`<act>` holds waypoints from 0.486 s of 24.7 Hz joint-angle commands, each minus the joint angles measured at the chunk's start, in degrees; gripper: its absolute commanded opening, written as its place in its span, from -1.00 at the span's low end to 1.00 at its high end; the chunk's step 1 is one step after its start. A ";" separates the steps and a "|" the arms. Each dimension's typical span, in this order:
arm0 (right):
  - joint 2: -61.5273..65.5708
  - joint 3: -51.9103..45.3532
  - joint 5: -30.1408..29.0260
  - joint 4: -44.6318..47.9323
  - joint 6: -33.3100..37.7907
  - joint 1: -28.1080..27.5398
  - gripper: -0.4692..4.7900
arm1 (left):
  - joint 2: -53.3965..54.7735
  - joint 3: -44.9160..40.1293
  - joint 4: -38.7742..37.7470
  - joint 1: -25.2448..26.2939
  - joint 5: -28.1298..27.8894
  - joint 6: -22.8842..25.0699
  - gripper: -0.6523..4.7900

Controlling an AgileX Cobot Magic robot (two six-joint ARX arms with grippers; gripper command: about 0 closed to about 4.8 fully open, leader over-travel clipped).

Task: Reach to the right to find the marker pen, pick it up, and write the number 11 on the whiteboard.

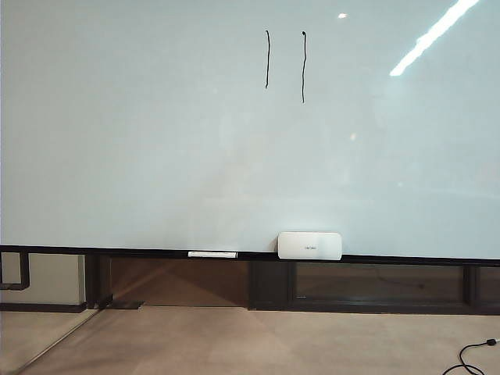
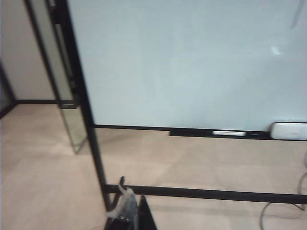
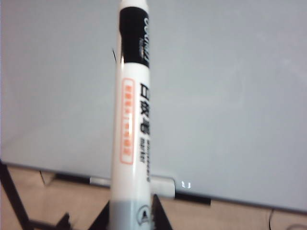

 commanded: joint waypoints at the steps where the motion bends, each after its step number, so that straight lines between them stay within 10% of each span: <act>1: -6.08 -3.39 0.83 -1.77 0.50 0.00 -0.84 | -0.09 -2.27 6.99 -0.04 1.92 1.46 -0.78; 12: -20.61 -8.57 1.25 -7.23 1.75 -0.04 -0.84 | -0.09 -15.69 19.91 -0.04 1.68 2.49 -0.78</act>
